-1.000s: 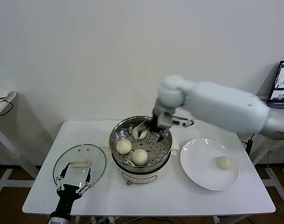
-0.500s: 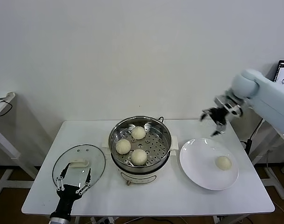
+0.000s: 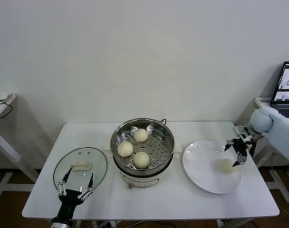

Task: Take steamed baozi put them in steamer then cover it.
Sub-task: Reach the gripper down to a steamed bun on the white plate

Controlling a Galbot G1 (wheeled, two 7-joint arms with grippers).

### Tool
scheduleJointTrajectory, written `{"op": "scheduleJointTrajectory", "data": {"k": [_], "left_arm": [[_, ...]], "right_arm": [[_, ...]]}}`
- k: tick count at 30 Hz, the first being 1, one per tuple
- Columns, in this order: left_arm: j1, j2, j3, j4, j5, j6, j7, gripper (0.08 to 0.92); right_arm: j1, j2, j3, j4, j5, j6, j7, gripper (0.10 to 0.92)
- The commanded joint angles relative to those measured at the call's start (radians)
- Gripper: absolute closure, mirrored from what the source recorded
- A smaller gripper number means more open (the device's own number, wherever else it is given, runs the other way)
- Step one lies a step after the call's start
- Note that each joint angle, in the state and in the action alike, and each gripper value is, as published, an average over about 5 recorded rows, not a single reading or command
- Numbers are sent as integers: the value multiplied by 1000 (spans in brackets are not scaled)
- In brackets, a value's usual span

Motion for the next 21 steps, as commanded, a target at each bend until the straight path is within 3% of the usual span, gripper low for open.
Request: {"op": "scheduleJointTrajectory", "data": {"k": [1,9,21], "left_arm": [[1,1,-2,-2,3,0,0,177],[3,1,-4,-6,2,0,1,177],[3,0,-3,-9,1,3,0,177]], "right_arm": [[-94,3,44,-54,-37,-23,63,203],[-120,31,82,-78,-29,-29,81,211],[-95,32,74,-60,-27,-33,69,366]]}}
